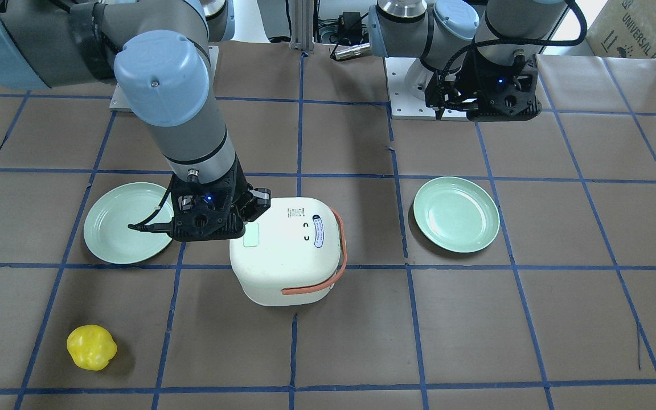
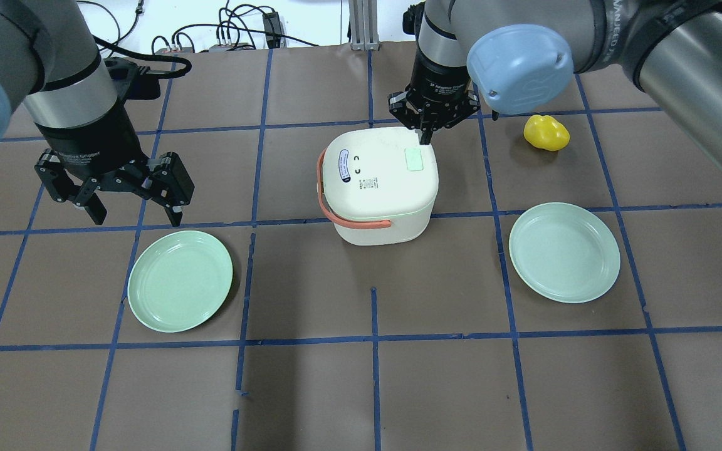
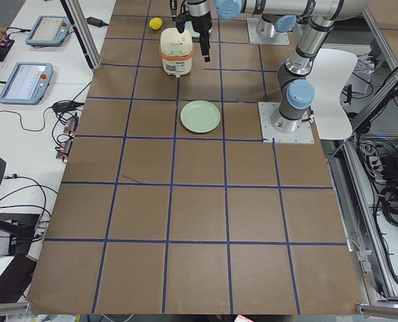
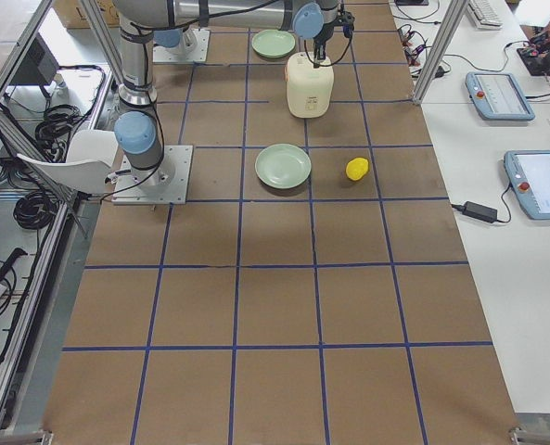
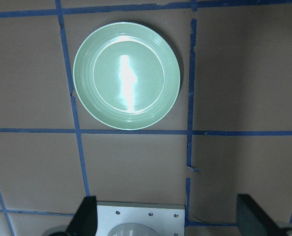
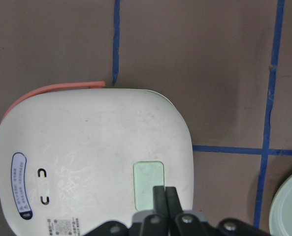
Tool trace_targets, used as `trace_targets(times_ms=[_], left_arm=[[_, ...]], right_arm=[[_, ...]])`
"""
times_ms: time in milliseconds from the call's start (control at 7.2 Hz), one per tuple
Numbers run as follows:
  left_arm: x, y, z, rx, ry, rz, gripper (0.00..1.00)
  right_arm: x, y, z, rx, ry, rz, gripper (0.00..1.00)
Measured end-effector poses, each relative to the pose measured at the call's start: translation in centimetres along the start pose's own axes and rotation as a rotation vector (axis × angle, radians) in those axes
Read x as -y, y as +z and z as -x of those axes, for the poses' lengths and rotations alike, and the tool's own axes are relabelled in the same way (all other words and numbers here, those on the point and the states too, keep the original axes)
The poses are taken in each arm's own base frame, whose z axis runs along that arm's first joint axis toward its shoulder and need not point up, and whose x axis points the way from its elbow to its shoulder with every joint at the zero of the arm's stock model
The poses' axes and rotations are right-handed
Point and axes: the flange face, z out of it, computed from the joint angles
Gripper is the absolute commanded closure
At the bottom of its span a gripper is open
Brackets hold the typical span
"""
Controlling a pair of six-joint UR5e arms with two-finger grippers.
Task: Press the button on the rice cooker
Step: 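Lower the right gripper onto the green button on the cooker lid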
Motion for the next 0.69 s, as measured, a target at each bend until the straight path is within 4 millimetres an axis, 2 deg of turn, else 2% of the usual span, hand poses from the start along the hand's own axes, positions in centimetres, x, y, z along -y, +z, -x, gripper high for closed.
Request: trace_targets(times_ms=[694], left_arm=[[0.0, 0.0, 0.0, 0.0, 0.0, 0.0, 0.0]], right_arm=[[0.7, 2.3, 0.0, -0.003, 0.003, 0.019, 0.85]])
